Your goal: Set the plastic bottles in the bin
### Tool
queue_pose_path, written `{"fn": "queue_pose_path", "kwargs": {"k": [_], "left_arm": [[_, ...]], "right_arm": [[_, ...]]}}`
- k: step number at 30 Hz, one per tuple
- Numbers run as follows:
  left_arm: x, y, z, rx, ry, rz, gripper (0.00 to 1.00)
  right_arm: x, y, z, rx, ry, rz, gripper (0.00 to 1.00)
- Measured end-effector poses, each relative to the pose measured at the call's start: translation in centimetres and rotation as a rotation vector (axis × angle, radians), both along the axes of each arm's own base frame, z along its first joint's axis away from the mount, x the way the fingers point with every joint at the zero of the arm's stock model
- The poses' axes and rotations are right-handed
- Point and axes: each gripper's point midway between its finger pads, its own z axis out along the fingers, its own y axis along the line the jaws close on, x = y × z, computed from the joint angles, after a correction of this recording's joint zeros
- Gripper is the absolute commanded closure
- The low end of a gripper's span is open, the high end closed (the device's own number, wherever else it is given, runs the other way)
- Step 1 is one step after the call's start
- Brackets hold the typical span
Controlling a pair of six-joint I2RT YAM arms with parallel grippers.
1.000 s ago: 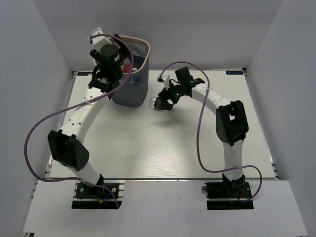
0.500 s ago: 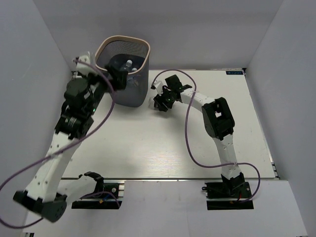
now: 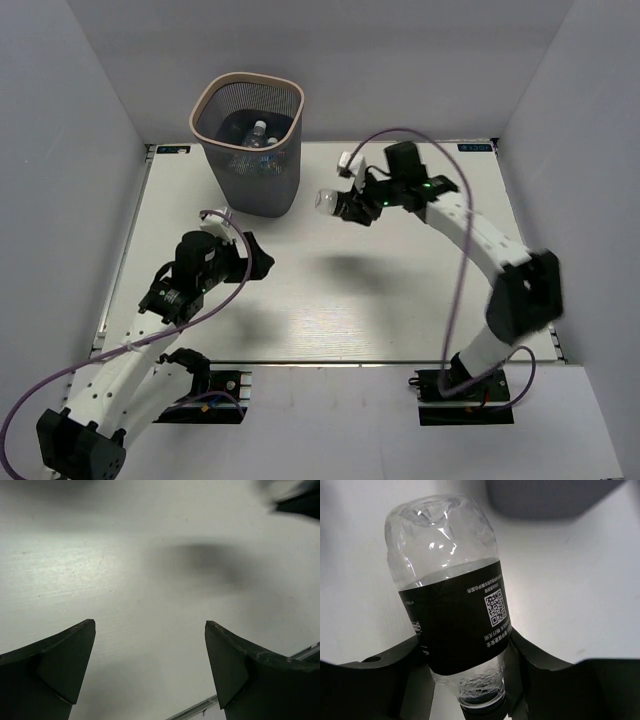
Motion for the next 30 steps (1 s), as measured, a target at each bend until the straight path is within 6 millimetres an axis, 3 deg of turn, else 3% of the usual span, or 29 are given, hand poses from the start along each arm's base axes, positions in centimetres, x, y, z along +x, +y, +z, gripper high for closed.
{"fn": "queue_pose_path", "kwargs": {"k": [4, 6, 9, 11, 15, 19, 20, 22, 24, 26, 30], "left_arm": [[-0.8, -0.4, -3.2, -0.002, 0.071, -0.027, 0.0], [-1.1, -0.7, -4.4, -0.006, 0.098, -0.041, 0.0], [-1.5, -1.0, -5.6, -0.012, 0.127, -0.059, 0.0], [-1.6, -1.1, -5.9, -0.016, 0.133, -0.068, 0.0], [-1.9, -1.3, -5.6, -0.036, 0.122, -0.078, 0.0], [-2.3, -1.3, -4.4, -0.063, 0.083, -0.077, 0.0], [-2.4, -1.2, -4.1, -0.07, 0.073, -0.075, 0.0], [-2.6, -1.1, -3.6, -0.083, 0.06, -0.071, 0.0], [-2.7, -1.1, -3.2, -0.092, 0.05, -0.067, 0.0], [-2.8, -1.1, -3.1, -0.098, 0.048, -0.063, 0.0], [-2.6, -1.2, -3.7, -0.086, 0.069, -0.067, 0.0]], "right_arm": [[-2.8, 0.6, 14.9, 0.26, -0.34, 0.07, 1.0], [-3.3, 1.7, 21.1, 0.382, -0.457, 0.097, 0.98], [-2.7, 4.1, 28.1, 0.537, -0.571, 0.13, 0.96], [-0.6, 6.7, 30.1, 0.617, -0.582, 0.142, 0.9], [4.8, 12.2, 29.4, 0.719, -0.521, 0.137, 0.81], [9.7, 17.0, 25.7, 0.791, -0.453, 0.121, 0.66], [10.7, 18.0, 25.2, 0.807, -0.455, 0.116, 0.44], [11.7, 19.2, 23.4, 0.813, -0.429, 0.101, 0.13], [11.8, 20.0, 21.6, 0.802, -0.393, 0.082, 0.1], [11.7, 20.2, 21.0, 0.805, -0.392, 0.072, 0.1], [11.4, 20.0, 21.5, 0.793, -0.397, 0.048, 0.1]]}}
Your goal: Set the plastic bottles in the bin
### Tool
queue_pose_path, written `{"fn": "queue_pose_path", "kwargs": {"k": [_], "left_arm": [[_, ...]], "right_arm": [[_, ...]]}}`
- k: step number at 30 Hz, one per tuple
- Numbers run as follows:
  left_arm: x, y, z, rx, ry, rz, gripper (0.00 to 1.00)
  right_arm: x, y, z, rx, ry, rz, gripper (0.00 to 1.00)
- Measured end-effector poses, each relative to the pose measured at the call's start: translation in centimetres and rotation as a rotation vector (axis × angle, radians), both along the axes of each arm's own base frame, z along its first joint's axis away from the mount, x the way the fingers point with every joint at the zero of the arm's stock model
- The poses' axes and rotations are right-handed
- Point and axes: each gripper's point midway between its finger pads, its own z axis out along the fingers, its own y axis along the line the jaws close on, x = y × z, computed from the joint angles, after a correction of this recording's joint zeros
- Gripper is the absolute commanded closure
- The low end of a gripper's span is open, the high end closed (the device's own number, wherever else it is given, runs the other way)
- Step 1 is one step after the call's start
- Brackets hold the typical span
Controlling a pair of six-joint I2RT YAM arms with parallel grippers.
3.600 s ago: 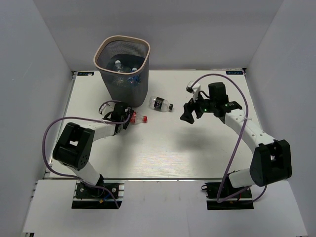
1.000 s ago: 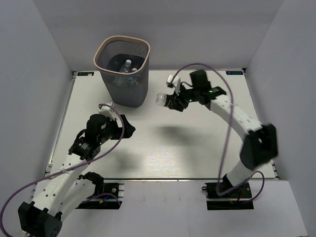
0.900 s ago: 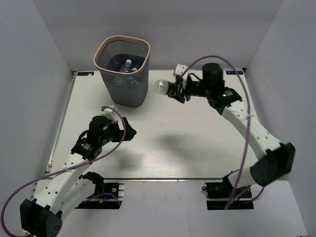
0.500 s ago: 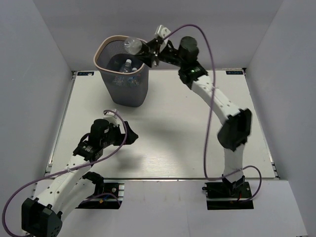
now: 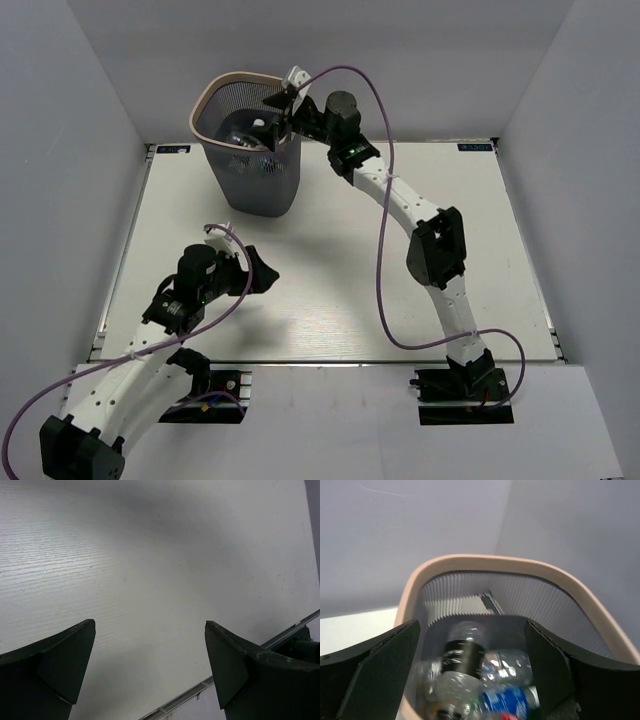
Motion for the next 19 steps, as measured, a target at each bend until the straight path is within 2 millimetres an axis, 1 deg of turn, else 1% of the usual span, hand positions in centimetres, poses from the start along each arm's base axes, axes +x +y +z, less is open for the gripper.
{"fn": "queue_pose_path", "kwargs": {"k": [2, 4, 5, 7, 9, 11, 12, 13, 14, 16, 19], "left_arm": [[0.2, -0.2, -0.6, 0.014, 0.02, -0.01, 0.0], [0.6, -0.4, -1.2, 0.031, 0.036, -0.024, 0.0], [0.8, -0.5, -1.3, 0.038, 0.04, -0.032, 0.0], [1.5, -0.8, -1.1, 0.046, 0.026, -0.045, 0.0], [2.3, -1.2, -0.4, 0.048, -0.001, -0.056, 0.0], [3.1, -1.5, 0.5, 0.044, -0.038, -0.066, 0.0], [3.4, -1.7, 0.9, 0.041, -0.054, -0.07, 0.0], [3.7, -1.9, 1.2, 0.04, -0.067, -0.076, 0.0], [3.9, -2.0, 1.5, 0.038, -0.076, -0.081, 0.0], [4.3, -2.2, 1.7, 0.037, -0.09, -0.089, 0.0], [4.5, -2.4, 1.8, 0.039, -0.097, -0.095, 0.0]], "right_arm": [[0.2, -1.1, 0.9, -0.041, -0.018, -0.054, 0.1], [0.0, -3.0, 2.4, -0.104, -0.037, -0.12, 0.1], [-0.3, -4.3, 3.5, -0.132, -0.056, -0.157, 0.1], [-1.4, -7.5, 5.1, -0.203, -0.063, -0.242, 0.1], [-3.4, -11.4, 6.1, -0.269, -0.06, -0.325, 0.1], [-5.5, -15.3, 5.5, -0.335, -0.028, -0.405, 0.1], [-6.4, -17.3, 4.8, -0.361, -0.011, -0.454, 0.1], [-7.4, -19.2, 3.6, -0.396, 0.019, -0.495, 0.1], [-8.1, -20.5, 1.9, -0.431, 0.051, -0.525, 0.1], [-9.8, -22.9, -2.8, -0.517, 0.131, -0.57, 0.1], [-12.0, -25.5, -9.6, -0.646, 0.244, -0.6, 0.1]]}}
